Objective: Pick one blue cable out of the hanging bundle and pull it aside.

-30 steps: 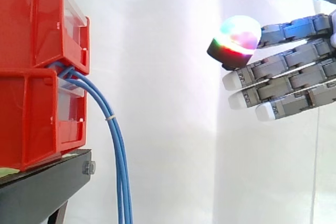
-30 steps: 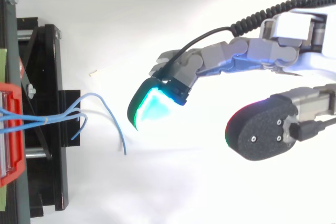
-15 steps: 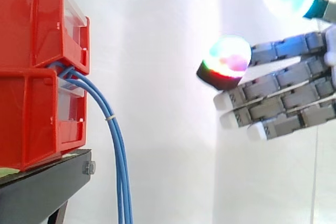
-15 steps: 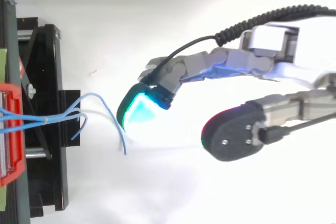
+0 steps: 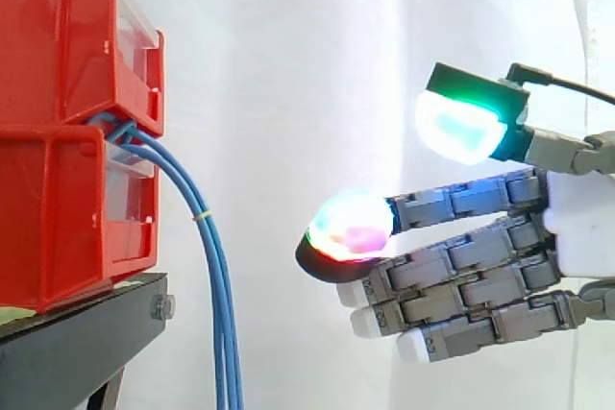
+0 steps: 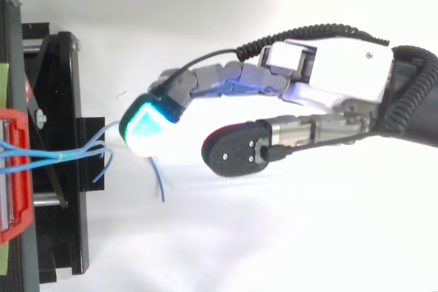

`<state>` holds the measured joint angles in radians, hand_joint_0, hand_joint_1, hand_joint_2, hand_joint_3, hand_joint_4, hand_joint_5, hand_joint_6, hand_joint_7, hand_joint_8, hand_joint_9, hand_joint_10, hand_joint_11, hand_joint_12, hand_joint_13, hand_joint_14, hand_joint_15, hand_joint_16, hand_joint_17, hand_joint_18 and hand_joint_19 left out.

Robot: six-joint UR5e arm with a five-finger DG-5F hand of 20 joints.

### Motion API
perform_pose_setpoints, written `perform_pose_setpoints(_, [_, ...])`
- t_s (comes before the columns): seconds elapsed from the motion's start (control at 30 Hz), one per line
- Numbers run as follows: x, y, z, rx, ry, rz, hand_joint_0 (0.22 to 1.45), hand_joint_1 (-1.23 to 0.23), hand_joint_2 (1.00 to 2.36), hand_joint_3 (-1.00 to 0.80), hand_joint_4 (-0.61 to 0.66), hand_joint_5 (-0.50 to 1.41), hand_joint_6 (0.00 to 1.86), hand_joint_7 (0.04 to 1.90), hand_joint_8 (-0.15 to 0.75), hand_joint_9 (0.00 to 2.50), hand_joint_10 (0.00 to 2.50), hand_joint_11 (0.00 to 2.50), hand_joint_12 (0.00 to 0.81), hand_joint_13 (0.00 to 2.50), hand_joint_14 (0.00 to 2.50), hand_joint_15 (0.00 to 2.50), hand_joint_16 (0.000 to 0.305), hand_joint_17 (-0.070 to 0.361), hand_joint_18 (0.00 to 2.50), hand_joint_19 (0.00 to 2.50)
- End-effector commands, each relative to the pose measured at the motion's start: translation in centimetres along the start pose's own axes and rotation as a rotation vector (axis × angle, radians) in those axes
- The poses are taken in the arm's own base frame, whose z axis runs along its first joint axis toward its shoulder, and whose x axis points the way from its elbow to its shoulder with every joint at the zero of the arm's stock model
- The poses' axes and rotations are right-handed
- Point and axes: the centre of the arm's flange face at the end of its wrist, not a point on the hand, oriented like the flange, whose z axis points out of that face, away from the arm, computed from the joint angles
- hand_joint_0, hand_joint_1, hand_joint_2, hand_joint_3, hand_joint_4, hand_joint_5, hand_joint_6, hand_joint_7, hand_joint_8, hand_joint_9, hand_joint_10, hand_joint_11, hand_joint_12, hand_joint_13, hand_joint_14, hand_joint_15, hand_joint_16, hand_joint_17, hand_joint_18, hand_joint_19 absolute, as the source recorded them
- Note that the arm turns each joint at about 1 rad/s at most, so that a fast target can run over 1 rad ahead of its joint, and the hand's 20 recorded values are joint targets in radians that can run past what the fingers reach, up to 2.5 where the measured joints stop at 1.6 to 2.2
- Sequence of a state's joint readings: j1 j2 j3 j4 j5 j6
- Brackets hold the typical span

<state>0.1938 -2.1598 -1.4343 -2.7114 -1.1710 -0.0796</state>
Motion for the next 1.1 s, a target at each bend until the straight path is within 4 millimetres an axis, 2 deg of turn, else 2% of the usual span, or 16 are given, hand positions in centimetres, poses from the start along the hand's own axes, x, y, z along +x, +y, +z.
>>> perform_pose_setpoints(0.0, [-0.2, -0.1, 0.1, -0.006, -0.048, -0.008, 0.58, -0.40, 1.01, -0.43, 0.18, -0.24, 0.50, 0.65, 0.206, 0.32, 0.00, 0.05, 0.295, 0.11, 0.00, 0.11, 0.042, 0.095, 0.08, 0.22])
perform_pose_setpoints(0.23, [-0.5, 0.2, 0.5, -0.038, -0.086, -0.012, 0.58, -0.40, 1.01, -0.43, 0.18, -0.24, 0.50, 0.65, 0.208, 0.32, 0.00, 0.04, 0.295, 0.11, 0.00, 0.11, 0.042, 0.095, 0.08, 0.22])
perform_pose_setpoints(0.27, [-0.3, -0.8, 0.7, -0.032, -0.094, -0.020, 0.58, -0.40, 1.01, -0.43, 0.18, -0.24, 0.50, 0.65, 0.208, 0.32, 0.00, 0.05, 0.295, 0.11, 0.00, 0.11, 0.042, 0.095, 0.08, 0.22])
perform_pose_setpoints(0.33, [-0.1, -1.3, 1.3, -0.038, -0.097, -0.016, 0.58, -0.40, 1.01, -0.43, 0.18, -0.24, 0.50, 0.65, 0.209, 0.32, 0.00, 0.06, 0.296, 0.11, 0.00, 0.12, 0.042, 0.095, 0.08, 0.22])
perform_pose_setpoints(0.37, [0.2, -2.4, 1.9, -0.036, -0.097, -0.014, 0.58, -0.40, 1.01, -0.43, 0.18, -0.24, 0.50, 0.65, 0.209, 0.33, 0.00, 0.06, 0.295, 0.11, 0.00, 0.11, 0.042, 0.095, 0.08, 0.22])
perform_pose_setpoints(0.47, [1.0, -3.9, 3.2, -0.032, -0.090, -0.003, 0.58, -0.40, 1.01, -0.43, 0.18, -0.24, 0.50, 0.65, 0.209, 0.33, 0.00, 0.05, 0.295, 0.12, 0.00, 0.11, 0.042, 0.095, 0.08, 0.22])
perform_pose_setpoints(0.73, [2.9, -4.7, 7.1, -0.038, -0.081, 0.003, 0.58, -0.40, 1.01, -0.44, 0.18, -0.24, 0.50, 0.65, 0.211, 0.34, 0.00, 0.06, 0.297, 0.12, 0.00, 0.11, 0.042, 0.095, 0.09, 0.23])
perform_pose_setpoints(0.83, [3.6, -5.7, 8.5, -0.042, -0.082, 0.006, 0.58, -0.40, 1.01, -0.43, 0.18, -0.24, 0.50, 0.65, 0.210, 0.34, 0.00, 0.07, 0.297, 0.12, 0.00, 0.11, 0.042, 0.095, 0.09, 0.23])
perform_pose_setpoints(0.97, [4.3, -6.8, 9.2, -0.050, -0.078, 0.008, 0.58, -0.40, 1.01, -0.43, 0.18, -0.24, 0.50, 0.65, 0.210, 0.34, 0.00, 0.07, 0.298, 0.12, 0.00, 0.12, 0.042, 0.095, 0.10, 0.23])
perform_pose_setpoints(1.07, [5.0, -6.8, 9.1, -0.053, -0.074, -0.008, 0.58, -0.40, 1.01, -0.44, 0.18, -0.24, 0.50, 0.65, 0.209, 0.34, 0.00, 0.08, 0.298, 0.13, 0.01, 0.12, 0.042, 0.094, 0.11, 0.23])
